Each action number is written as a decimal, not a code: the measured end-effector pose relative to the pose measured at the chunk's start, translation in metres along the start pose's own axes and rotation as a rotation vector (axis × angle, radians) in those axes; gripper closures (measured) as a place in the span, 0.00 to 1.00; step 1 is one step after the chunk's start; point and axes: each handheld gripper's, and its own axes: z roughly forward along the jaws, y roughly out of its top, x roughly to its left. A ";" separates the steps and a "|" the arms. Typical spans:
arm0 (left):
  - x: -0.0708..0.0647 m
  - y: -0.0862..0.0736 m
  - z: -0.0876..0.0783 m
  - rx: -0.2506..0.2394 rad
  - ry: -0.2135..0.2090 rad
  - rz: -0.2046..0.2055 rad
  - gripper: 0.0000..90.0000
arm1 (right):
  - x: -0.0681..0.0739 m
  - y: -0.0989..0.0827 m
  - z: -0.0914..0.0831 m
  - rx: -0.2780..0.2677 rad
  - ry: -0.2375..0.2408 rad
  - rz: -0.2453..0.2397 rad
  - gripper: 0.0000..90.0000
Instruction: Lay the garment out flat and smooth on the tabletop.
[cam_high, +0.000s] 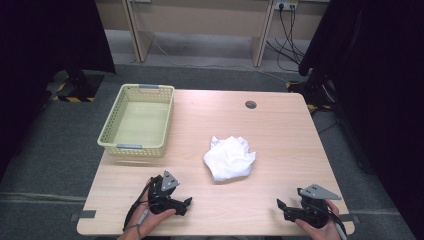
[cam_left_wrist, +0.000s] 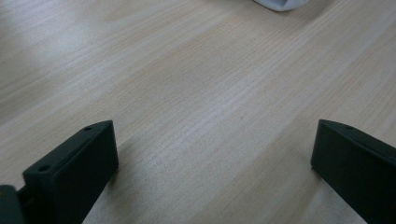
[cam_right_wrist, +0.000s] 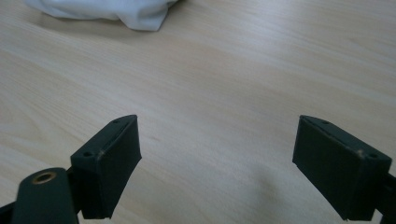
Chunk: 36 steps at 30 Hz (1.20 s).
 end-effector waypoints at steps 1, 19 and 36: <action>0.000 0.000 0.000 0.001 0.002 -0.001 0.00 | 0.001 0.003 0.001 -0.003 0.004 -0.004 0.17; 0.000 0.000 0.000 -0.001 0.008 -0.008 0.00 | 0.016 0.044 0.023 -0.020 0.072 -0.048 0.18; 0.000 0.000 0.000 -0.001 0.008 -0.008 0.00 | 0.027 0.084 0.046 -0.042 0.111 -0.065 0.19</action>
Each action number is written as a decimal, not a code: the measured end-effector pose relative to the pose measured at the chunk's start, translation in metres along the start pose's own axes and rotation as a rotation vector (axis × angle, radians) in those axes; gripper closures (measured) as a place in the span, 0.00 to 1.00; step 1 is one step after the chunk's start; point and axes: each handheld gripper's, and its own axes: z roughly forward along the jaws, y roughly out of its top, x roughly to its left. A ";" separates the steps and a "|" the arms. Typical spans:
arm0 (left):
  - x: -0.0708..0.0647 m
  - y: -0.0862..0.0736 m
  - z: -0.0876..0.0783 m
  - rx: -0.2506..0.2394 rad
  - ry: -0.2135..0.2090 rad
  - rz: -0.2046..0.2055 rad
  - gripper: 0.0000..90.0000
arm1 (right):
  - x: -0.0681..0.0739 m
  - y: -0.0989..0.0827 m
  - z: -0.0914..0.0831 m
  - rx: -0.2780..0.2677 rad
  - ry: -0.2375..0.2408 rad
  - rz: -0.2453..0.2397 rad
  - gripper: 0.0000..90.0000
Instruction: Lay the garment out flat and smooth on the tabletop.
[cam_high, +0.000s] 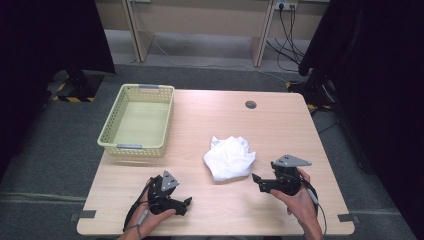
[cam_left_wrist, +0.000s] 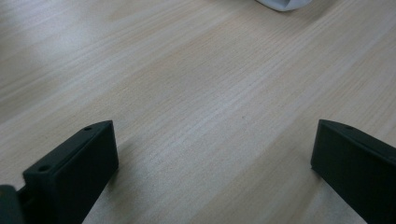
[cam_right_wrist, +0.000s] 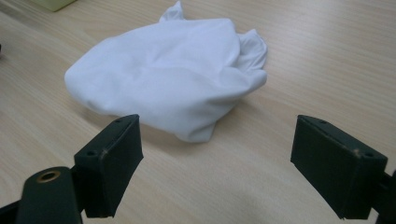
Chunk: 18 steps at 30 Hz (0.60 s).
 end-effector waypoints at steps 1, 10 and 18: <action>0.000 0.000 0.000 0.000 0.000 0.000 0.00 | 0.000 0.003 0.003 -0.001 0.005 -0.001 0.19; 0.000 0.000 0.000 0.000 0.000 0.000 0.00 | 0.003 0.020 0.023 0.009 0.020 -0.014 0.20; 0.000 0.000 0.000 0.000 0.000 0.000 0.00 | 0.006 0.029 0.036 0.014 0.034 -0.028 0.24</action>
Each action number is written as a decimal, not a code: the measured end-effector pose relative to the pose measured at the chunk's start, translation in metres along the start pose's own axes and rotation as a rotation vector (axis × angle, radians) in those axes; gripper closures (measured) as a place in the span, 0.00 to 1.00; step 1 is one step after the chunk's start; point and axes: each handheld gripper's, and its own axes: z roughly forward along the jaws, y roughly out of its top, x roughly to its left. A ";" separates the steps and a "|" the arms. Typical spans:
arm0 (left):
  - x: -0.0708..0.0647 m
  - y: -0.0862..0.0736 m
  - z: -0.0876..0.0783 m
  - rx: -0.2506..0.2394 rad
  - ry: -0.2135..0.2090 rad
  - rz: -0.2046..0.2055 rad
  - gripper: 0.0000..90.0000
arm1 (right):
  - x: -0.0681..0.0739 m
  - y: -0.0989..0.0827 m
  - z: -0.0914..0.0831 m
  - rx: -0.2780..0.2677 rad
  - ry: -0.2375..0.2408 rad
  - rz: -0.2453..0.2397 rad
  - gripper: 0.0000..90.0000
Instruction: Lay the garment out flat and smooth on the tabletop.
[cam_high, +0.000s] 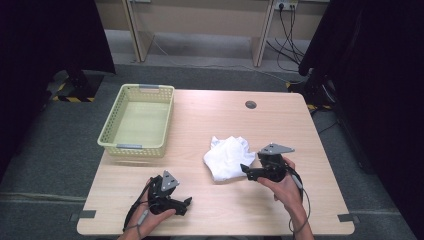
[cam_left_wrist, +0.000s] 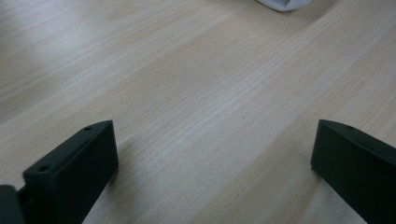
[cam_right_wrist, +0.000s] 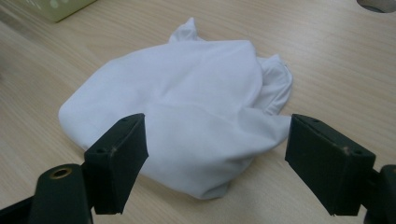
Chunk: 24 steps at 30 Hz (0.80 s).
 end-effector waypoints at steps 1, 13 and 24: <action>0.000 0.000 0.000 0.000 0.000 0.000 0.00 | 0.001 0.003 0.003 -0.003 0.003 0.001 0.24; 0.000 0.000 0.000 0.000 0.000 0.000 0.00 | 0.001 0.016 0.020 0.012 0.014 -0.009 0.28; 0.000 0.000 0.000 0.000 0.000 0.000 0.00 | -0.008 0.034 0.037 0.030 0.016 -0.009 0.38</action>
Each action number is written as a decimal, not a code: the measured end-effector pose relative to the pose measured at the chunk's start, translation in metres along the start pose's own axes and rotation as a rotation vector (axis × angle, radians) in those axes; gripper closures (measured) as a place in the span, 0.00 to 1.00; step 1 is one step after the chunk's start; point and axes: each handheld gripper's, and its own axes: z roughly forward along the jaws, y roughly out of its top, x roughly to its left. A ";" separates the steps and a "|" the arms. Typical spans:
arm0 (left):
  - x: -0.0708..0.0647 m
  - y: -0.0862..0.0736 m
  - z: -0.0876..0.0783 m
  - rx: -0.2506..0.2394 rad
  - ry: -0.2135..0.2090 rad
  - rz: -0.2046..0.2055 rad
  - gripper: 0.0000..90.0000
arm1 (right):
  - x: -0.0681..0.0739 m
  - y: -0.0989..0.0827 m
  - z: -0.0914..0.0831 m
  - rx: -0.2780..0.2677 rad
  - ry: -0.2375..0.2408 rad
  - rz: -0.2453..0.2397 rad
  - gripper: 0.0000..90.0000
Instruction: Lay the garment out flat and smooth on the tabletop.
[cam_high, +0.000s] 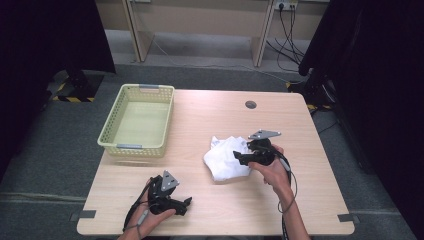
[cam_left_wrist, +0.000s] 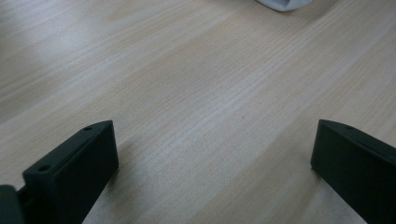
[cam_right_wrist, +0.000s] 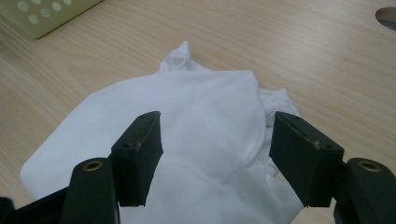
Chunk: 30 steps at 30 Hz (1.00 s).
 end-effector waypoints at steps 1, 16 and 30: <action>0.000 0.000 0.000 0.000 0.000 0.000 0.00 | -0.001 0.003 0.003 0.003 0.000 -0.001 0.39; 0.000 0.000 0.000 0.000 0.000 0.000 0.00 | -0.012 0.008 0.042 0.076 -0.020 0.045 0.43; 0.000 0.000 0.000 0.000 0.000 0.000 0.00 | -0.014 0.001 0.038 0.024 0.062 -0.029 0.92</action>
